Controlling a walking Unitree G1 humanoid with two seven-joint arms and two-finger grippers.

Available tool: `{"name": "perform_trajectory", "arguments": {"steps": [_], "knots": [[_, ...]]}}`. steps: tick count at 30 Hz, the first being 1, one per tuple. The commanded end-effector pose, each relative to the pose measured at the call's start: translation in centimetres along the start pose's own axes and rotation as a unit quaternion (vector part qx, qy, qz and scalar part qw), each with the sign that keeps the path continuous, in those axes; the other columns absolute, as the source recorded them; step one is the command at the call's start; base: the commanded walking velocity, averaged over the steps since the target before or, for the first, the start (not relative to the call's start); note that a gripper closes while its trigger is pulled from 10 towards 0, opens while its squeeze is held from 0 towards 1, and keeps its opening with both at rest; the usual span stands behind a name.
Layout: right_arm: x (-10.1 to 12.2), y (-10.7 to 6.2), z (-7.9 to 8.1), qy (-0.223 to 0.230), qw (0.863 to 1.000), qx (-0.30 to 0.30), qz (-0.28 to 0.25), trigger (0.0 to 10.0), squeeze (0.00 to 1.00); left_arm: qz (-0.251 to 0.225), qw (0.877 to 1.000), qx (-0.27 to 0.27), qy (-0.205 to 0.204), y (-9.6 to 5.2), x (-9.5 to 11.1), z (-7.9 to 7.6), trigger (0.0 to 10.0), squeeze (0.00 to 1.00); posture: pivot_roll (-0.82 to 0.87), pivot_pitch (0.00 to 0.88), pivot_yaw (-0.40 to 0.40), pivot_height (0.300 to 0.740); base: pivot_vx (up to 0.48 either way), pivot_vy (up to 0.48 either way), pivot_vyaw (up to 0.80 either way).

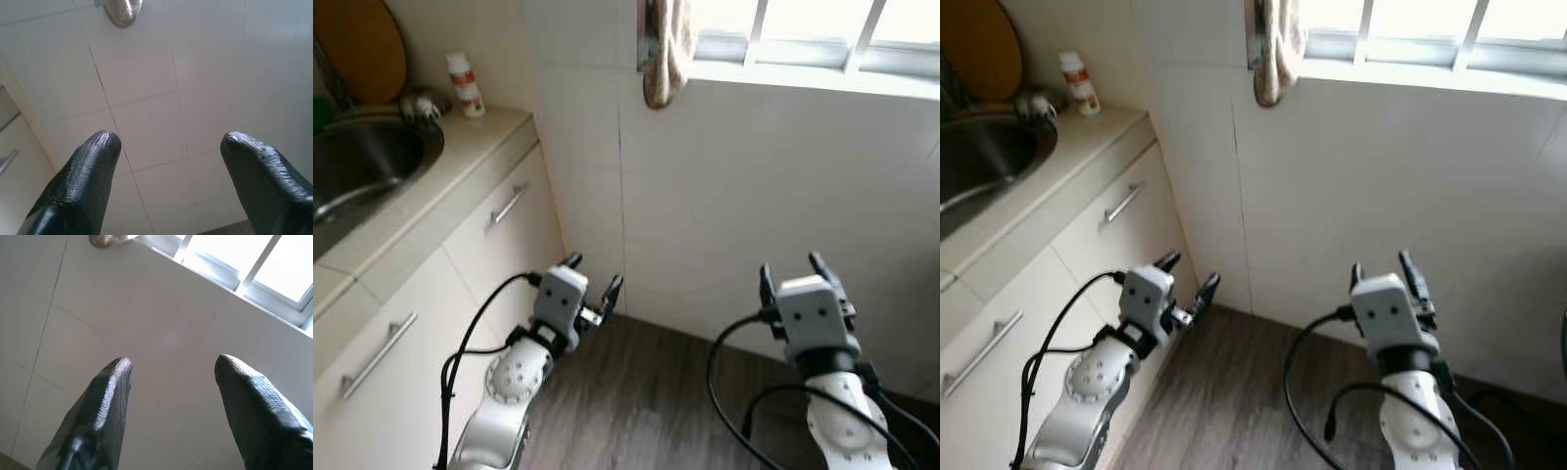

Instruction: Kitchen organization

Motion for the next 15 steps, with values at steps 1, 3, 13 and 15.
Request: {"name": "perform_trajectory", "arguments": {"steps": [1,3,13,15], "knots": [[0.01,0.03,0.35,0.006,1.000,0.006,0.002,10.0,0.00,-0.002,1.000,0.003,0.008,-0.13,0.27,0.49,10.0,0.00,-0.15,0.000,0.024,0.740,0.000,0.000,-0.80],[0.02,0.06,0.36,0.006,1.000,0.006,0.002,10.0,0.00,-0.002,1.000,0.003,0.009,-0.11,0.27,0.51,10.0,0.00,-0.15,0.000,0.024,0.740,0.000,0.000,-0.80],[0.08,0.09,0.40,0.005,1.000,0.006,0.001,10.0,0.00,0.003,1.000,0.000,0.015,-0.06,0.20,0.42,10.0,0.00,-0.15,0.000,0.026,0.740,0.000,0.000,-0.80],[0.11,0.10,0.44,0.005,1.000,0.006,0.000,10.0,0.00,0.004,1.000,-0.003,0.020,-0.05,0.15,0.37,10.0,0.00,-0.15,0.000,0.027,0.740,0.000,0.000,-0.80]]}}
Point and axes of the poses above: a point about 5 cm out from each wrist's last joint towards the gripper, its own y axis pointing out of the wrist towards the gripper, its own x axis along the axis of the wrist's last joint, z = x × y, the point moved 6 cm from there along y, pointing out of the wrist towards the gripper, and after that the axes turned 7 degrees about -y, right-handed, at the moved point
